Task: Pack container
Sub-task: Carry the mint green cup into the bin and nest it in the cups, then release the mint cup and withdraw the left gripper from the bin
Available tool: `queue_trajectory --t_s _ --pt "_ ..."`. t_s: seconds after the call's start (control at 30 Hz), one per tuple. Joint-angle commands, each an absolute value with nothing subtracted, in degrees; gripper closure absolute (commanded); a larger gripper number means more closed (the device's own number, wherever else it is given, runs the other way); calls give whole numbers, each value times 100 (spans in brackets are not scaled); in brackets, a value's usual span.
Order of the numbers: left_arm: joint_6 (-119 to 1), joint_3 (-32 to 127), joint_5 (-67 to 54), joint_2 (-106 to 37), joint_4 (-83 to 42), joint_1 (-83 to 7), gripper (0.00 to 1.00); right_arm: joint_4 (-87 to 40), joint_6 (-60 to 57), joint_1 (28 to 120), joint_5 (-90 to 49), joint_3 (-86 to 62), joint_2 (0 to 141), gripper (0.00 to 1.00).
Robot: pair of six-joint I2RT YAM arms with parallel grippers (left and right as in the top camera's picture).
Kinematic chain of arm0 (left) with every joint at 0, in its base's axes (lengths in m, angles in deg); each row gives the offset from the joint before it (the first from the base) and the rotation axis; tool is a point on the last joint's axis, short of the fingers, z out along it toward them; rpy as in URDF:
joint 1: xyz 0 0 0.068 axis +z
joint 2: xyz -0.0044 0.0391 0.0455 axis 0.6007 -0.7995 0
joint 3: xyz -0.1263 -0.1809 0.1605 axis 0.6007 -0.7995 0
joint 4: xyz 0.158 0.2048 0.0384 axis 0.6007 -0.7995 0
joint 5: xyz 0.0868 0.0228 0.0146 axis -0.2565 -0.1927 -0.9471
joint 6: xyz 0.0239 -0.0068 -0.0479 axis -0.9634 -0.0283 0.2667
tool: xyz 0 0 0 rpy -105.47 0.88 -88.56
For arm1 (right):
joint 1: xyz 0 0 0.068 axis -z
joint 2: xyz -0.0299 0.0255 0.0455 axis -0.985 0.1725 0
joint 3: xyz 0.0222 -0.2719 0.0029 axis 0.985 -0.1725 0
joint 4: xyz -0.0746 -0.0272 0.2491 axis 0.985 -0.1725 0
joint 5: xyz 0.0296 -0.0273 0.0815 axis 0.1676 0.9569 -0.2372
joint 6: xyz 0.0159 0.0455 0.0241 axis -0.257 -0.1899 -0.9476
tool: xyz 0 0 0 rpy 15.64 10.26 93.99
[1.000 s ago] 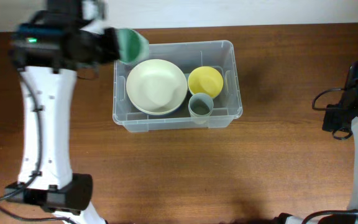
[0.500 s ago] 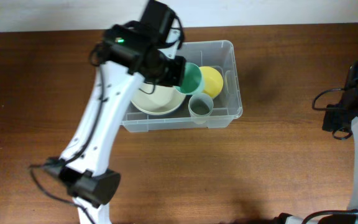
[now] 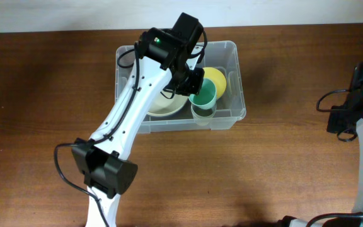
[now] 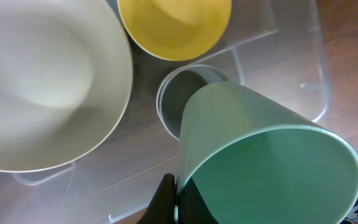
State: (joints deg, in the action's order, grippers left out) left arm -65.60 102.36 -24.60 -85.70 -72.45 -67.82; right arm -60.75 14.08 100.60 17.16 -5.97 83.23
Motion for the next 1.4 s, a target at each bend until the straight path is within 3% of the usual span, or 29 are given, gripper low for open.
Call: queue_trajectory --t_s 0.0,0.33,0.43,0.67,0.73,0.8,0.9,0.93,1.0,1.37 --pt "-6656 10251 -2503 -8719 -7251 -6779 99 -6055 1382 10082 1724 -625 8343 1" --pt "-6656 10251 -2508 -8917 -7315 -6779 99 -6055 1384 10082 1724 -625 8343 1" --pt "-6656 10251 -2508 -8917 -7317 -6779 91 -6055 1384 10082 1724 -625 8343 1" --pt "-6656 10251 -2532 -8920 -7336 -6779 87 -6057 1382 10082 1724 -625 8343 1" --pt "-6656 10251 -2567 -8920 -7332 -6779 81 -6055 1384 10082 1724 -625 8343 1" --pt "-6656 10251 -2667 -8920 -7330 -6779 62 -6057 1382 10082 1724 -625 8343 1" --pt "-6656 10256 -3000 -8920 -7267 -6760 47 -6055 1382 10082 1724 -625 8343 1" --pt "-6656 10284 -3142 -8920 -7249 -6742 36 -6055 1382 10082 1724 -625 8343 1" --pt "-6656 10389 -3402 -8917 -7258 -6670 1 -6055 1384 10082 1724 -625 8343 1" --pt "-6514 11504 -3987 -8725 -8300 -5811 0 -6055 1382 10082 1724 -625 8343 1"
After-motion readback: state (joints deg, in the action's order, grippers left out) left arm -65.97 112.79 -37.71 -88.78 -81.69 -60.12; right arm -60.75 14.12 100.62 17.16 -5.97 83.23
